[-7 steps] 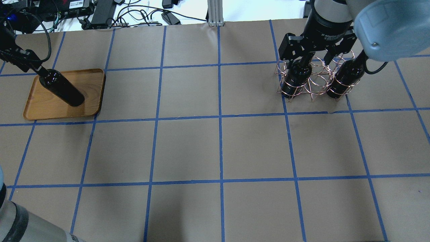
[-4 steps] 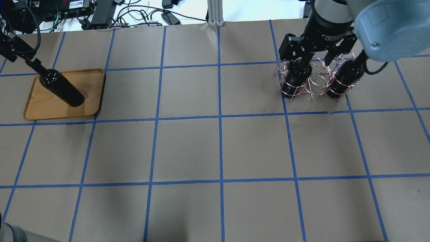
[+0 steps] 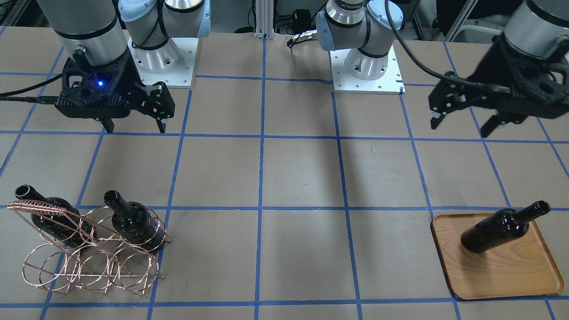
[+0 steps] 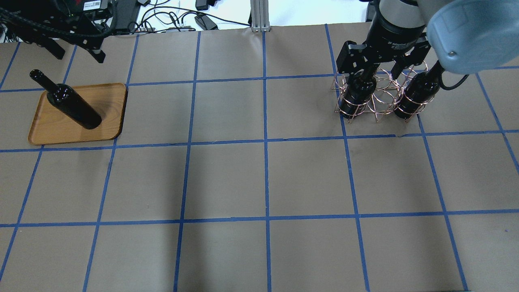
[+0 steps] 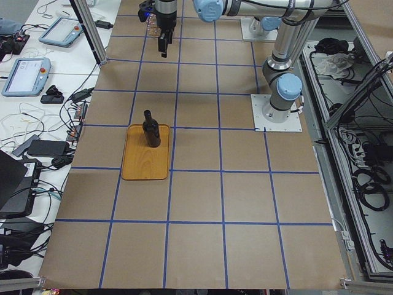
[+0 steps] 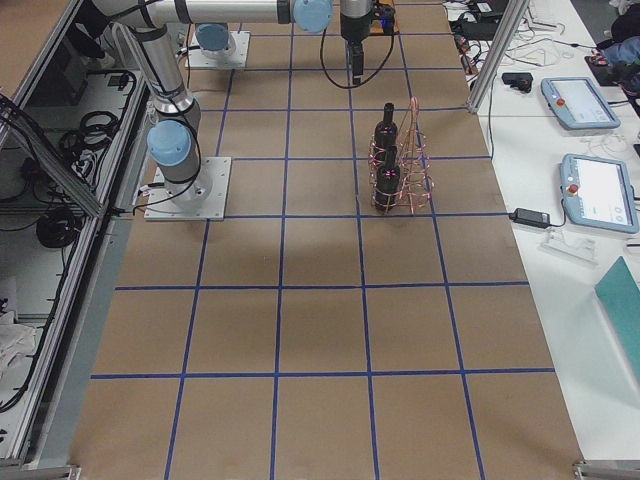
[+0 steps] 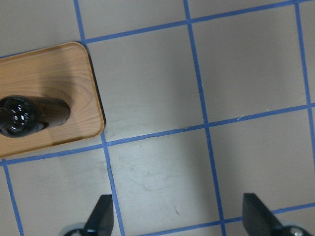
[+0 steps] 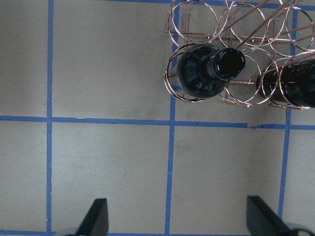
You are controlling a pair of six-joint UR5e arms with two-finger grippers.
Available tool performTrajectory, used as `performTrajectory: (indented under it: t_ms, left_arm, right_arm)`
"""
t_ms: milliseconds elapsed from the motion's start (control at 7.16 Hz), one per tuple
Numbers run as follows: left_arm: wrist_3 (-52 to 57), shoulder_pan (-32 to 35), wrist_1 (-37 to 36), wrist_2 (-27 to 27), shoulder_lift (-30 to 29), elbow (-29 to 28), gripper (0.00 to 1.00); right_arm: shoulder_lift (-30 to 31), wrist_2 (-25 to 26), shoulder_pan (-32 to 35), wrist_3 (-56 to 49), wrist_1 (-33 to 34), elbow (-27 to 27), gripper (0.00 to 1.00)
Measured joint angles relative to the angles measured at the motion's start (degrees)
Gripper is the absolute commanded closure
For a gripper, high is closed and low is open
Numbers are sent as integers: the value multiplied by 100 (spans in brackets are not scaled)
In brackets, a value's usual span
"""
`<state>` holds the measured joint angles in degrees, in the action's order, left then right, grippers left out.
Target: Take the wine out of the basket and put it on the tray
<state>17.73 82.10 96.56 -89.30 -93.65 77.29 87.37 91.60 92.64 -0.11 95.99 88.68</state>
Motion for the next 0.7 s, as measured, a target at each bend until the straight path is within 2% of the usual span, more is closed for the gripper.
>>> performTrajectory:
  t_ms: [279, 698]
  left_arm:
    - [-727, 432, 676, -51, 267, 18, 7]
    - [-1047, 529, 549, -96, 335, 97, 8]
  right_arm:
    - [-1, 2, 0, -6, -1, 0, 0]
    - [-1, 7, -2, -15, -1, 0, 0]
